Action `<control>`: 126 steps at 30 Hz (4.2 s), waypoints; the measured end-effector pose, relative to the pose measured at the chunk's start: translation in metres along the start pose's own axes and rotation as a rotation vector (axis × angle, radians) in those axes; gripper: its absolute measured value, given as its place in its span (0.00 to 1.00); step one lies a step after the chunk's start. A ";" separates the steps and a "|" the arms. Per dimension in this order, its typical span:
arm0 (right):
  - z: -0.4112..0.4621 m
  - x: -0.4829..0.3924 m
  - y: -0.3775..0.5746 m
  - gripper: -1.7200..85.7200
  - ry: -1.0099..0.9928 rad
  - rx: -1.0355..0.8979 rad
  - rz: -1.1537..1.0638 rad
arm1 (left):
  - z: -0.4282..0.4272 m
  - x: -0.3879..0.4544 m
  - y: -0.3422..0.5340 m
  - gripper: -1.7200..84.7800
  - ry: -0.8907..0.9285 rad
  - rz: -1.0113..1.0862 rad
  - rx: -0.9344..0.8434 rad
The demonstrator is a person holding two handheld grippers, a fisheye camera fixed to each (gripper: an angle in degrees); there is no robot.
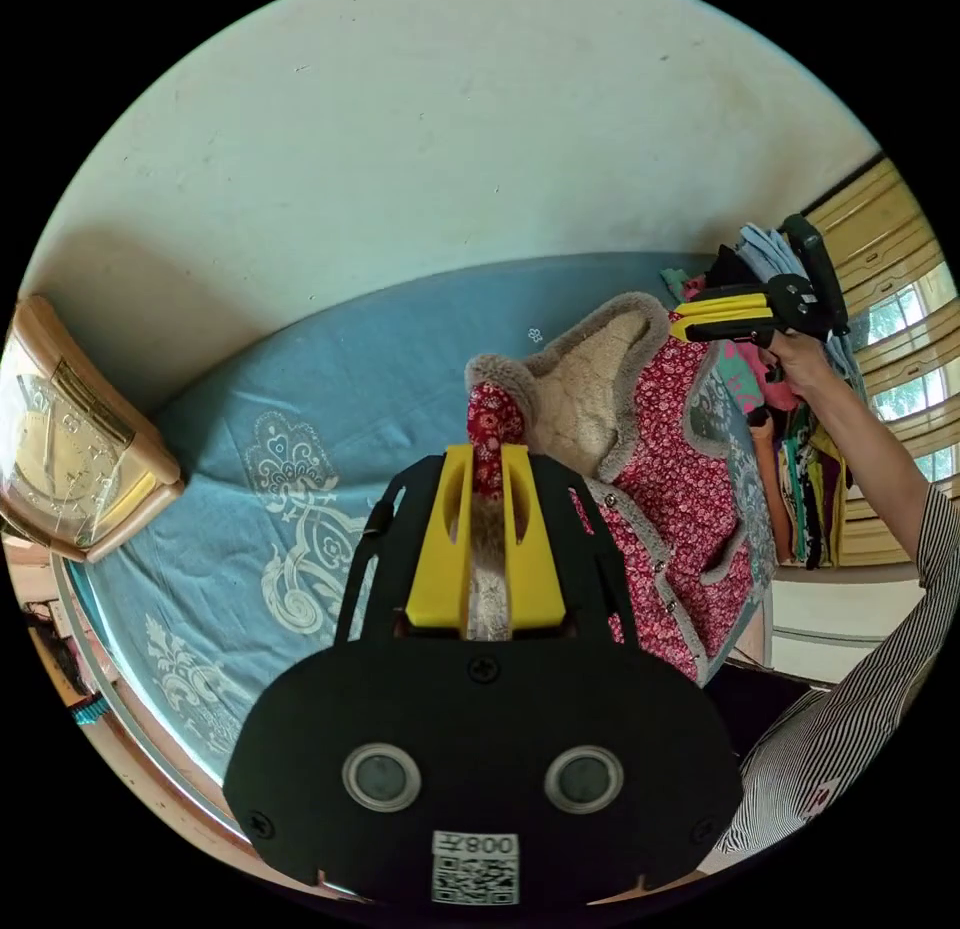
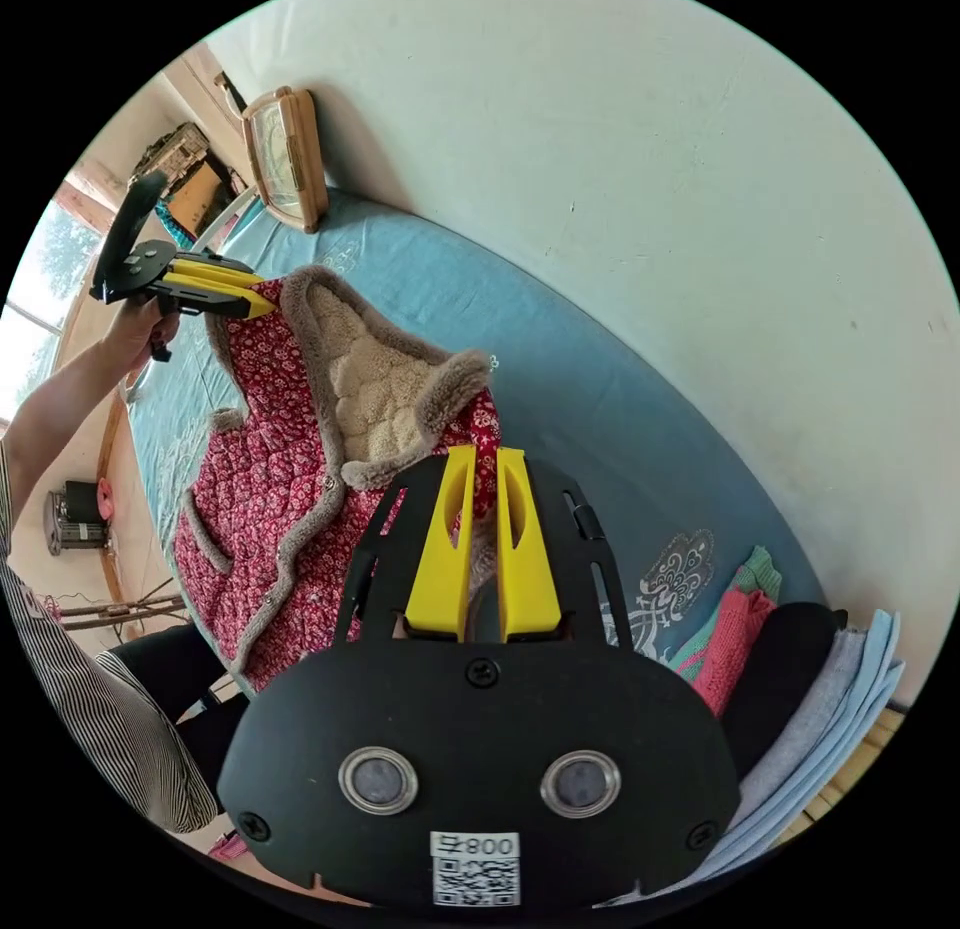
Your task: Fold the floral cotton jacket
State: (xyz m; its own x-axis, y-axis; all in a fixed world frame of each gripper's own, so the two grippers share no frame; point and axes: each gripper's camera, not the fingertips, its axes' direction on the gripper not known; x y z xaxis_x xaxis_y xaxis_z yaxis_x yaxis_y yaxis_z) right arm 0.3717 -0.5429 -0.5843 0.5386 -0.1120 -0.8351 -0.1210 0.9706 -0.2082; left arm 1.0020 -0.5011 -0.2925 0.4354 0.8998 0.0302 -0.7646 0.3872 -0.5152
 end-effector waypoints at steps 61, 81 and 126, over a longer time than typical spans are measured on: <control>-0.040 -0.258 0.477 0.05 -0.298 -0.245 0.027 | 0.021 0.318 0.410 0.06 0.170 0.029 -0.404; 0.098 -0.263 0.538 0.06 -0.375 -0.346 0.037 | 0.136 0.313 0.468 0.05 0.177 -0.060 -0.462; 0.240 -0.160 0.641 0.12 -0.799 -0.231 0.323 | 0.246 0.151 0.572 0.16 0.636 -0.395 -0.282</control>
State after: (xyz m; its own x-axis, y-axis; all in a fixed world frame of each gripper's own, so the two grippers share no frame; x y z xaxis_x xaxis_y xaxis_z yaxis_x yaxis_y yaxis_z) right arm 0.4085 0.1484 -0.4620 0.8590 0.4257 -0.2846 -0.4864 0.8519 -0.1938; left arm 0.5134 -0.0947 -0.3718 0.9013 0.3868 -0.1950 -0.3855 0.5109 -0.7684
